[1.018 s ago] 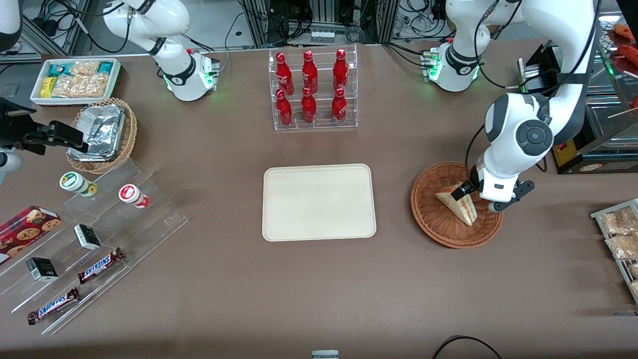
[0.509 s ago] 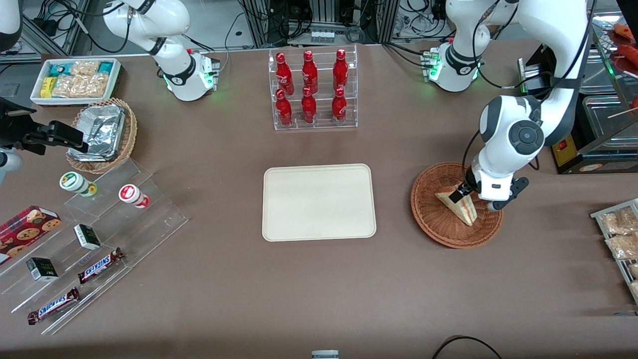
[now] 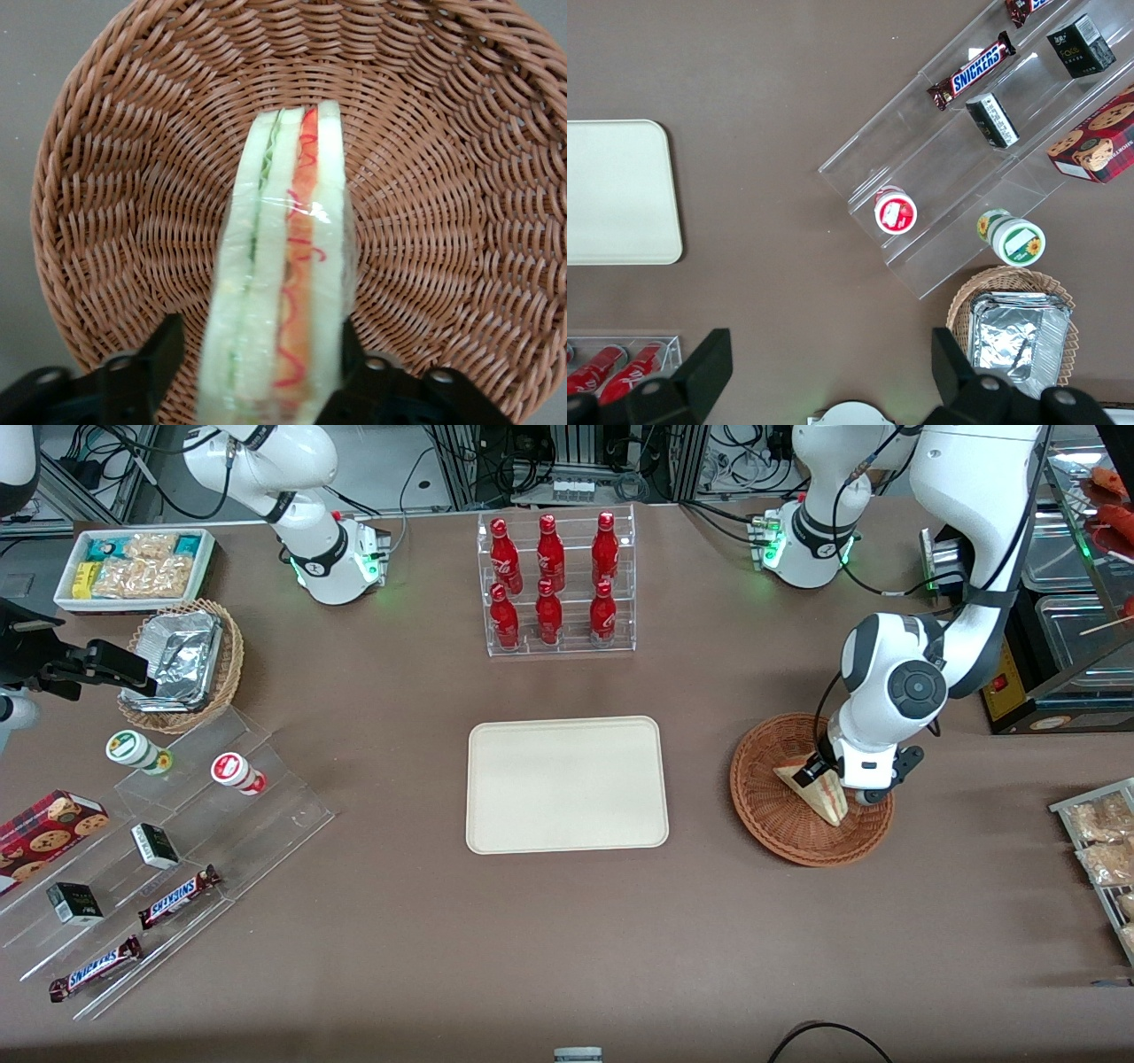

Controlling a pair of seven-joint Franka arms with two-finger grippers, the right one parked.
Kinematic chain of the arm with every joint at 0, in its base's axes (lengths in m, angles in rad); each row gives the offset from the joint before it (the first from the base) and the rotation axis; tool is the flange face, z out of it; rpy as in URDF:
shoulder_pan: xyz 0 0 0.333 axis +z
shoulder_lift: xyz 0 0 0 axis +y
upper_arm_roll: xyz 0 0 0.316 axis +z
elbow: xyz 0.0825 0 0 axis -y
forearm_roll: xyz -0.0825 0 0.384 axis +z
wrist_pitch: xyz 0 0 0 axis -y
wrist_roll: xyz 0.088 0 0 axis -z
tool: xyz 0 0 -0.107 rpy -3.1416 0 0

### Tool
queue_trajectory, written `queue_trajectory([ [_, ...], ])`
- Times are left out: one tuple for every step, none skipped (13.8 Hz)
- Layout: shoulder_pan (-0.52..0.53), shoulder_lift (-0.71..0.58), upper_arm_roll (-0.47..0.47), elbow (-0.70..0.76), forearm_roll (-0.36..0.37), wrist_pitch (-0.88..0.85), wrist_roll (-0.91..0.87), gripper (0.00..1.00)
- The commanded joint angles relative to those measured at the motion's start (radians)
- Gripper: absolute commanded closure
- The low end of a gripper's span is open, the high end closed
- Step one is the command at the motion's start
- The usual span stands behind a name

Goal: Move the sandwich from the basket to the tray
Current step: 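Lower the left gripper and close it on the wrapped sandwich, then lift the sandwich and carry it with the left gripper over the tray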

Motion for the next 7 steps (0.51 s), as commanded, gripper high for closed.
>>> queue_trajectory([
  [0.000, -0.011, 0.001, 0.024, 0.012, -0.044, -0.015, 1.00],
  [-0.002, -0.010, 0.001, 0.049, 0.012, -0.075, -0.011, 1.00],
  [-0.005, -0.007, 0.001, 0.087, 0.012, -0.125, -0.011, 1.00],
  [-0.009, -0.004, -0.001, 0.134, 0.014, -0.185, -0.008, 1.00],
  [-0.014, -0.002, -0.002, 0.182, 0.014, -0.236, -0.008, 1.00],
  [-0.017, 0.001, -0.005, 0.225, 0.014, -0.277, -0.008, 1.00],
  [-0.037, 0.012, -0.005, 0.263, 0.014, -0.305, -0.008, 1.00],
])
